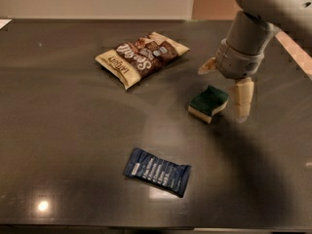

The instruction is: Move sponge near rxbar blueberry

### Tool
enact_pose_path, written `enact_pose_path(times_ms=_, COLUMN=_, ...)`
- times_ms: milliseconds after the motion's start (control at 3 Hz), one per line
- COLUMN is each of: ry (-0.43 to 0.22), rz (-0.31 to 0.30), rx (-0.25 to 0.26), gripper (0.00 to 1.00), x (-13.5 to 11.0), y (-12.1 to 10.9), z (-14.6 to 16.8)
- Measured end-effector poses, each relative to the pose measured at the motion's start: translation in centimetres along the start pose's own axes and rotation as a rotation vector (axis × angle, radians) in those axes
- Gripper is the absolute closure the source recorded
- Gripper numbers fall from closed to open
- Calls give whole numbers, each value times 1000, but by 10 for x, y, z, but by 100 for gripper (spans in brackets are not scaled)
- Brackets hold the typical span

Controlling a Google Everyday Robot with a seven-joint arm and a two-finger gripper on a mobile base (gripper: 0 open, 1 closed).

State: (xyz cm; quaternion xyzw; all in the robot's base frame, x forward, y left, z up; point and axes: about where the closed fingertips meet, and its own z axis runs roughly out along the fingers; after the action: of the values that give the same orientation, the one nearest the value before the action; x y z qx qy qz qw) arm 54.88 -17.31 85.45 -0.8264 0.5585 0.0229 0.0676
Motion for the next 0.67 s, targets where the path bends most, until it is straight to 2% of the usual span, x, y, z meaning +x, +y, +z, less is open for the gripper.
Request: enact_pose_path(times_ms=667, ry=6, rz=-25, rx=-28, gripper=0, x=-2, y=-5, z=14)
